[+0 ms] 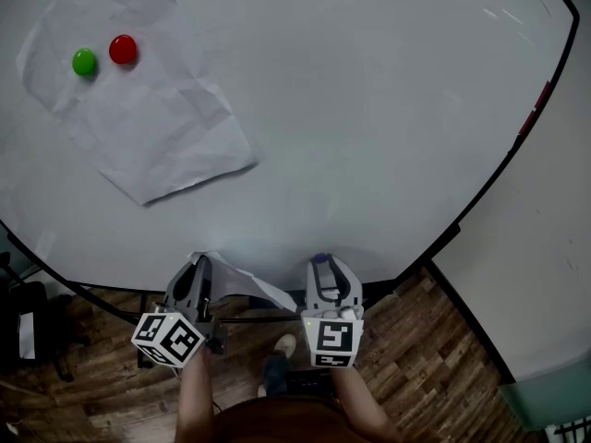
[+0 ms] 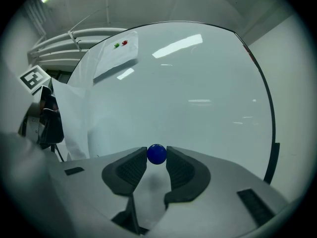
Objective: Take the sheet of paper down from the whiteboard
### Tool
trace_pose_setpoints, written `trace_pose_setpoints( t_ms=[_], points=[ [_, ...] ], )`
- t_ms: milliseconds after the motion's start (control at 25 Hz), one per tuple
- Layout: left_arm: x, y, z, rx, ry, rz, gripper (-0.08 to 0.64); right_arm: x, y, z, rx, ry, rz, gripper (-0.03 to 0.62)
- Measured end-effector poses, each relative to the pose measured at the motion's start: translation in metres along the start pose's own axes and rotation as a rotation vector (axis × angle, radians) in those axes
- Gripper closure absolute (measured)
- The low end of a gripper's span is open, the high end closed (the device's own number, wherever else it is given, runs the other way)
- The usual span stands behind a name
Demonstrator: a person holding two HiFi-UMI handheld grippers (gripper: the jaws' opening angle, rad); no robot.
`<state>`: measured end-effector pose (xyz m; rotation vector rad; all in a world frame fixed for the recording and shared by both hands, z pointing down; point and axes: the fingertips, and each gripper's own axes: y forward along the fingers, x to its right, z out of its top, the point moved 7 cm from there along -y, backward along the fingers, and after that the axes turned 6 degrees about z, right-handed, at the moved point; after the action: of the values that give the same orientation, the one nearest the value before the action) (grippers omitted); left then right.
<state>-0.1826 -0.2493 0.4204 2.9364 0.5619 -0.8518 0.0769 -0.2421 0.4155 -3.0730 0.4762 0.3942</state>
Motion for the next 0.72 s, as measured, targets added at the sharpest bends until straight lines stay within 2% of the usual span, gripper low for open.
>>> trace_pose_setpoints(
  t_ms=[720],
  points=[
    [0.0035,0.0009,0.0037,0.000,0.002,-0.013,0.535,0.0008,0.0011,-0.0004,-0.006,-0.002,0.010,0.457]
  ],
)
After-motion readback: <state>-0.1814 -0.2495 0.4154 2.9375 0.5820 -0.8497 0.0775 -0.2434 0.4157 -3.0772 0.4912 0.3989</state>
